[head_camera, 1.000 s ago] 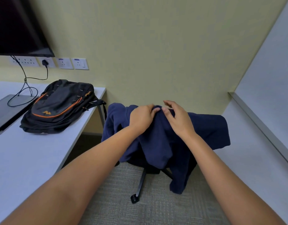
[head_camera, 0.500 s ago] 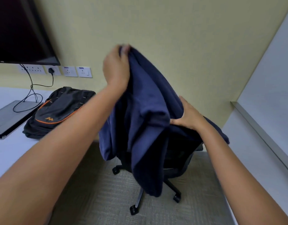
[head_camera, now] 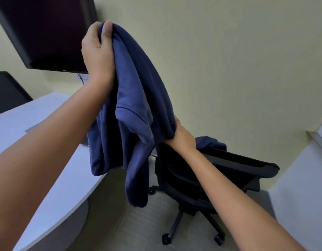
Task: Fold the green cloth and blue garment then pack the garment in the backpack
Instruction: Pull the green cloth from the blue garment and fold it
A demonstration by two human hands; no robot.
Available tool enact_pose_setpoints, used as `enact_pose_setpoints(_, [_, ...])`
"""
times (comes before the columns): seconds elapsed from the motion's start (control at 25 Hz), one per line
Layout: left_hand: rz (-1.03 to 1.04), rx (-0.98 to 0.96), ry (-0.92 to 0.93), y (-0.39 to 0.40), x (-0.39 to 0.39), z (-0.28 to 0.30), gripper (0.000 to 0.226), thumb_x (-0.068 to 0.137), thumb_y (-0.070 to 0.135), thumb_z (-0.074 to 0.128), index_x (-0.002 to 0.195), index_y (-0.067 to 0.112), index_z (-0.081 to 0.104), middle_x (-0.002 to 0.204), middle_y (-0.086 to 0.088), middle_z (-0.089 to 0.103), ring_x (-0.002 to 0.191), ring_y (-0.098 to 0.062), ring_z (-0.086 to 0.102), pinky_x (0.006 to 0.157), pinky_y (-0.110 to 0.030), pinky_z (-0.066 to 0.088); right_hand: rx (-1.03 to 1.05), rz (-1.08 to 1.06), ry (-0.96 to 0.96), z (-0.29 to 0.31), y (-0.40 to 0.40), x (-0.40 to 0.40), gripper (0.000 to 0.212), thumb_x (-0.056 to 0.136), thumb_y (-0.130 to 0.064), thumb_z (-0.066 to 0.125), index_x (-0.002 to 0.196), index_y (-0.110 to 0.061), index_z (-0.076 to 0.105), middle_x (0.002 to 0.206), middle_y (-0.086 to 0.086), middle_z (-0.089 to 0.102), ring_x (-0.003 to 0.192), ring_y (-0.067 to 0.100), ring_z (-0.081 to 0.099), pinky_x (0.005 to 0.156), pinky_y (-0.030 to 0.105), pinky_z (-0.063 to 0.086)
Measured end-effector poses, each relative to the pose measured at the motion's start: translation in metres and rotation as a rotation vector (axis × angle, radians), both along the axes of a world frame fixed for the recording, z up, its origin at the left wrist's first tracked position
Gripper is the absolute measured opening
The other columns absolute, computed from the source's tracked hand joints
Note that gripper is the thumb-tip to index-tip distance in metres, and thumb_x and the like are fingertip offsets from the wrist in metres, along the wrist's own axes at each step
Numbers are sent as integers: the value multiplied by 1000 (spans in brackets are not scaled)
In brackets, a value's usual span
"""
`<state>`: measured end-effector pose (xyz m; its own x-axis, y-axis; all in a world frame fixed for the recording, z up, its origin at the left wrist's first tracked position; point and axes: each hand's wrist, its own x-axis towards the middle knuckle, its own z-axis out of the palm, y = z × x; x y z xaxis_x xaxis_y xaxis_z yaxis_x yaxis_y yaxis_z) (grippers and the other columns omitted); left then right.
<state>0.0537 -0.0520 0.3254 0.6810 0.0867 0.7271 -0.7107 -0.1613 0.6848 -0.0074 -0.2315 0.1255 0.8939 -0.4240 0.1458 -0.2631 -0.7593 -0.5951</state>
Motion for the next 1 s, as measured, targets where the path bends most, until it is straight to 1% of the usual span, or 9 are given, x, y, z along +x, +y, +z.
enact_pose_setpoints(0.16, [160,-54,130,43,17,-18,32,99,26,40,67,30,38,68,17,42,56,17,45,63,-6,34,-35,-152,91,22,-29,23,34,87,-31,47,118,-21,57,116,13,64,106,34,61,81,34,44])
enact_pose_setpoints(0.32, [287,-116,279,76,39,-39,29,99,31,37,72,23,45,68,15,44,58,6,43,56,-6,35,275,-17,15,63,-23,36,10,90,-14,50,85,-8,58,91,12,54,89,20,52,73,28,36])
enact_pose_setpoints(0.4, [309,-132,339,83,47,-43,26,100,32,37,80,19,48,69,15,46,60,4,43,54,-5,35,527,55,-65,83,-13,31,17,90,-10,54,75,-2,56,83,9,56,86,19,51,73,29,38])
enact_pose_setpoints(0.48, [286,-126,355,91,51,-50,25,99,32,37,83,17,49,73,10,50,64,-1,45,55,-8,35,979,141,-137,93,-6,25,17,89,-15,57,75,-6,61,71,6,64,79,23,61,76,33,47])
enact_pose_setpoints(0.56, [347,-140,373,114,61,-60,24,99,32,38,90,15,53,84,3,55,75,-10,48,60,-13,36,1308,250,-67,101,15,35,23,91,-19,53,73,-8,62,64,7,66,66,19,65,73,29,52])
enact_pose_setpoints(0.68, [428,-176,420,150,78,-72,35,99,32,37,106,5,59,94,-2,56,85,-15,49,68,-23,39,1371,314,3,112,56,65,28,94,-21,47,72,-9,59,59,6,66,56,14,67,57,21,55])
enact_pose_setpoints(0.76, [409,-229,457,149,81,-75,37,99,32,37,111,4,58,101,-5,60,91,-18,53,78,-24,40,1382,348,-14,110,62,76,26,95,-20,47,74,-9,58,58,5,67,56,13,67,59,22,55])
enact_pose_setpoints(0.88, [453,-303,569,179,101,-97,38,99,35,38,114,5,57,115,-10,63,98,-22,57,88,-30,43,1417,382,6,103,92,100,23,94,-18,49,77,-8,60,63,6,69,61,14,68,73,26,54])
enact_pose_setpoints(1.0, [458,-351,619,221,125,-114,40,99,36,38,117,6,56,111,-7,61,92,-21,55,86,-30,44,1426,433,35,101,127,132,16,89,-17,56,79,-6,63,75,9,69,75,18,66,90,30,50])
